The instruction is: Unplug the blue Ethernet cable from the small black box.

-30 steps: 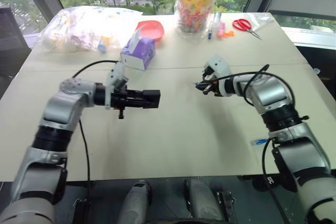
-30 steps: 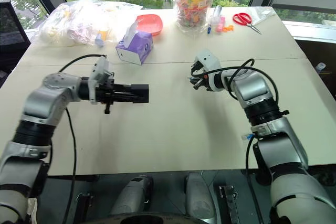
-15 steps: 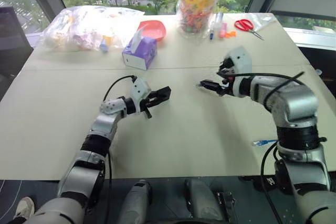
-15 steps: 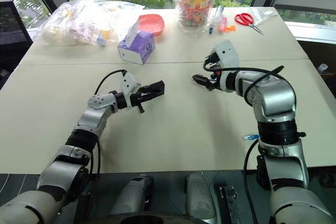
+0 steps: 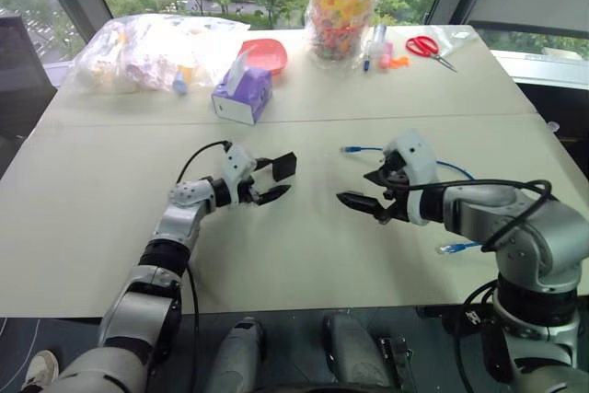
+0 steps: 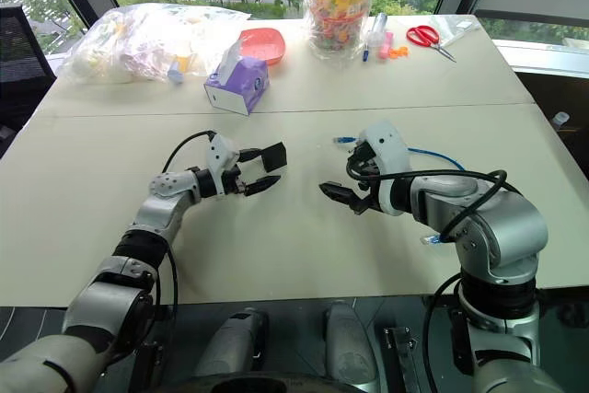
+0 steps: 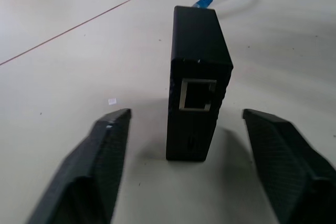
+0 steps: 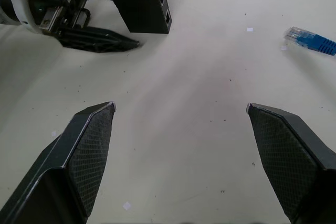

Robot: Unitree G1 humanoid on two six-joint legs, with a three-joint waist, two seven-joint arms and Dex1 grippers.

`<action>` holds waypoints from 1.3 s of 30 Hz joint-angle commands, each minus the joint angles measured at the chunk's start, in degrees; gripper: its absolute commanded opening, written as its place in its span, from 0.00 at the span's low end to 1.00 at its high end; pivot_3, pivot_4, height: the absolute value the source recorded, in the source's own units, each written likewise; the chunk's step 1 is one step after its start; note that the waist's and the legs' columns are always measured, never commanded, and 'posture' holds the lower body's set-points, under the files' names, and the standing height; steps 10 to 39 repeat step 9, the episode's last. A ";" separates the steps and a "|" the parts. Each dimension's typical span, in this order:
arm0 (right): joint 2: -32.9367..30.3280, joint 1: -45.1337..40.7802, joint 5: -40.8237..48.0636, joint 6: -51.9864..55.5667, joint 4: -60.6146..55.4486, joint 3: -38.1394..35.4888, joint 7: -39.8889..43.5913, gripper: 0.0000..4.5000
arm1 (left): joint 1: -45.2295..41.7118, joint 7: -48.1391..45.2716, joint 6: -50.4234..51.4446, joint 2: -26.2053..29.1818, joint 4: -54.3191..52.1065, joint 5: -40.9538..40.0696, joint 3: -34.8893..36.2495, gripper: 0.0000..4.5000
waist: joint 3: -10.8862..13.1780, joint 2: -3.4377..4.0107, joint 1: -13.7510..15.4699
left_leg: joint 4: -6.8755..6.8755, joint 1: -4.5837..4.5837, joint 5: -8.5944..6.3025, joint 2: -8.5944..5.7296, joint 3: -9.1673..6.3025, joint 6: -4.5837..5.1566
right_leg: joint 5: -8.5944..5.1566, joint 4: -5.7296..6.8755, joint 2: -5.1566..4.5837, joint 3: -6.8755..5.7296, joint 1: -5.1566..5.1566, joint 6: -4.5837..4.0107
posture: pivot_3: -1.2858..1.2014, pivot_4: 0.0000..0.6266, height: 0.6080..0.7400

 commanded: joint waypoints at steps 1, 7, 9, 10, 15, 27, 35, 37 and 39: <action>-1.33 1.31 1.44 0.49 -3.22 -2.24 -0.05 0.94 | 2.21 -2.24 4.11 3.48 -7.48 -1.50 1.34 0.99 | 0.00 0.00 0.10 | -0.01 0.00 0.00 0.00 -0.01 0.00 | 0.00 0.00 0.00 0.00 0.00 0.00 | 0.52 0.24 1.00; -3.97 2.80 4.29 0.60 -5.23 -5.44 1.76 0.94 | 6.05 -5.39 14.44 8.68 -21.04 -6.97 3.55 0.99 | 0.01 -0.01 0.40 | 0.03 -0.04 0.00 -0.01 -0.03 0.01 | 0.00 -0.05 -0.01 -0.01 0.03 0.00 | 0.52 0.24 1.00; -5.22 2.76 5.06 0.28 -4.78 -6.22 2.38 0.94 | 7.00 -6.51 18.72 10.74 -25.55 -9.09 4.29 0.99 | 0.01 -0.01 0.41 | 0.03 -0.05 0.00 0.00 -0.04 0.01 | 0.00 -0.07 -0.01 -0.01 0.03 0.00 | 0.52 0.24 1.00; -5.22 2.76 5.06 0.28 -4.78 -6.22 2.38 0.94 | 7.00 -6.51 18.72 10.74 -25.55 -9.09 4.29 0.99 | 0.01 -0.01 0.41 | 0.03 -0.05 0.00 0.00 -0.04 0.01 | 0.00 -0.07 -0.01 -0.01 0.03 0.00 | 0.52 0.24 1.00; -5.22 2.76 5.06 0.28 -4.78 -6.22 2.38 0.94 | 7.00 -6.51 18.72 10.74 -25.55 -9.09 4.29 0.99 | 0.01 -0.01 0.41 | 0.03 -0.05 0.00 0.00 -0.04 0.01 | 0.00 -0.07 -0.01 -0.01 0.03 0.00 | 0.52 0.24 1.00; -5.22 2.76 5.06 0.28 -4.78 -6.22 2.38 0.94 | 7.00 -6.51 18.72 10.74 -25.55 -9.09 4.29 0.99 | 0.01 -0.01 0.41 | 0.03 -0.05 0.00 0.00 -0.04 0.01 | 0.00 -0.07 -0.01 -0.01 0.03 0.00 | 0.52 0.24 1.00; -5.22 2.76 5.06 0.28 -4.78 -6.22 2.38 0.94 | 7.00 -6.51 18.72 10.74 -25.55 -9.09 4.29 0.99 | 0.01 -0.01 0.41 | 0.03 -0.05 0.00 0.00 -0.04 0.01 | 0.00 -0.07 -0.01 -0.01 0.03 0.00 | 0.52 0.24 1.00; -5.22 2.76 5.06 0.28 -4.78 -6.22 2.38 0.94 | 7.00 -6.51 18.72 10.74 -25.55 -9.09 4.29 0.99 | 0.01 -0.01 0.41 | 0.03 -0.05 0.00 0.00 -0.04 0.01 | 0.00 -0.07 -0.01 -0.01 0.03 0.00 | 0.52 0.24 1.00; -5.22 2.76 5.06 0.28 -4.78 -6.22 2.38 0.94 | 7.00 -6.51 18.72 10.74 -25.55 -9.09 4.29 0.99 | 0.01 -0.01 0.41 | 0.03 -0.05 0.00 0.00 -0.04 0.01 | 0.00 -0.07 -0.01 -0.01 0.03 0.00 | 0.52 0.24 1.00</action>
